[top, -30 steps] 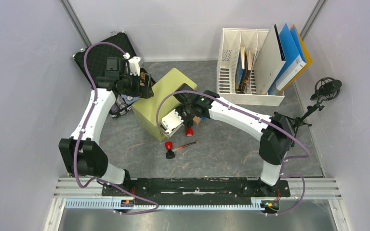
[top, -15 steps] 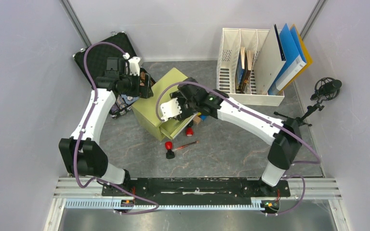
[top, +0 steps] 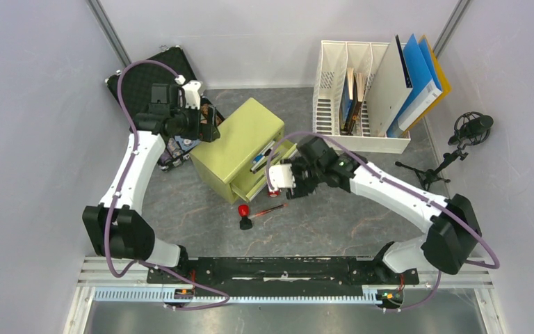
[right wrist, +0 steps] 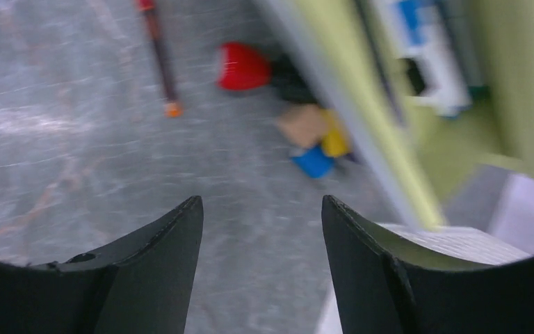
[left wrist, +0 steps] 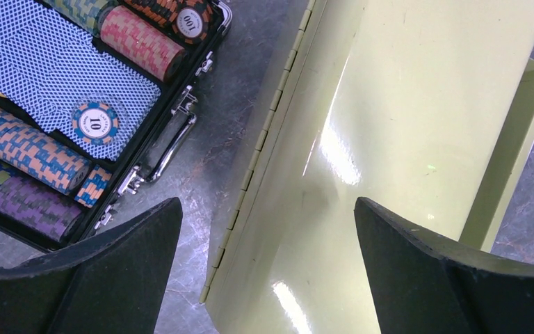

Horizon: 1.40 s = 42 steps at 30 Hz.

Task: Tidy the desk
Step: Pick up the stationery from the center of the board.

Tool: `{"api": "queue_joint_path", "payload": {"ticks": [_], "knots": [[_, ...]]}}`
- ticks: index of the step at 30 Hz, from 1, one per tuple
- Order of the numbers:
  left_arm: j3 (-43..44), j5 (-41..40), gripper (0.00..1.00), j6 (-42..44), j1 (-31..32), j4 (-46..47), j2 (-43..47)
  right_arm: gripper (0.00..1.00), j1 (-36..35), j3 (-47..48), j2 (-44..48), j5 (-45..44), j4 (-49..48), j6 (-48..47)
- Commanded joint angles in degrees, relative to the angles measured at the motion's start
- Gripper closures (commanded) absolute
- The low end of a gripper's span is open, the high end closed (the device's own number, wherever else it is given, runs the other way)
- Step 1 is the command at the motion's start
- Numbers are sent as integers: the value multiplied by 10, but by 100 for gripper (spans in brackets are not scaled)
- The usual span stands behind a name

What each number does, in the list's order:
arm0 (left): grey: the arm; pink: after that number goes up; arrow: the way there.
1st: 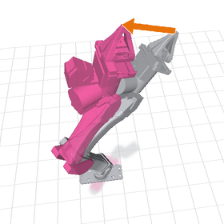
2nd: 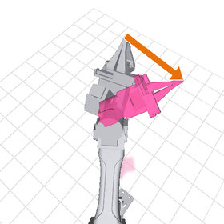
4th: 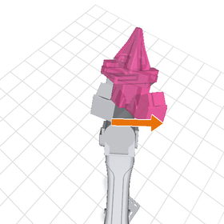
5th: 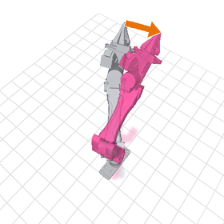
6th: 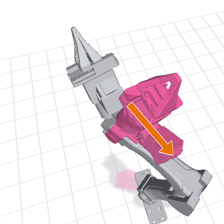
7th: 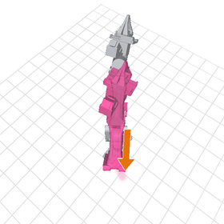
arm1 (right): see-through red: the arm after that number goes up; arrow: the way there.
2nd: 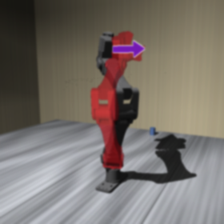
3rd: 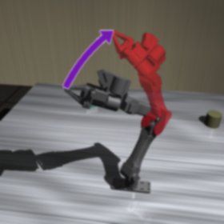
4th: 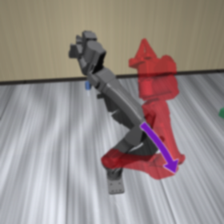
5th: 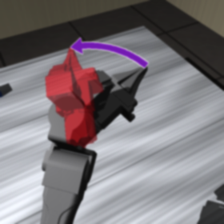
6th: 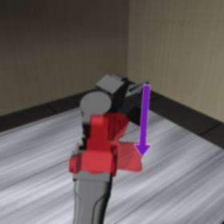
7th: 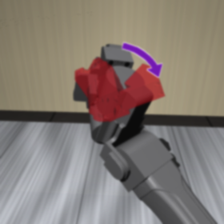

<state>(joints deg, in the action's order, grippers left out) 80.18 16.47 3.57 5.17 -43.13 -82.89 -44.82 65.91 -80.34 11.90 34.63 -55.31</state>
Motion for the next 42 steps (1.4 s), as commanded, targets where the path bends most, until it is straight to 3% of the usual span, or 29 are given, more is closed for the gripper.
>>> {"api": "queue_joint_path", "payload": {"ticks": [1,13,25,38,42], "knots": [[-2,-9,0,23,-4,22,17,32,2,-80,2,101,-33,24],[-9,-5,0,21,-4,23,15,40,-34,-102,-119,138,-141,28],[-9,4,0,17,-5,23,12,52,-42,-105,-160,151,-154,25],[-13,2,0,17,-5,24,14,54,-43,-109,-192,138,-160,18],[-13,3,0,18,-5,23,15,59,-42,-104,-202,130,-148,13]]}}
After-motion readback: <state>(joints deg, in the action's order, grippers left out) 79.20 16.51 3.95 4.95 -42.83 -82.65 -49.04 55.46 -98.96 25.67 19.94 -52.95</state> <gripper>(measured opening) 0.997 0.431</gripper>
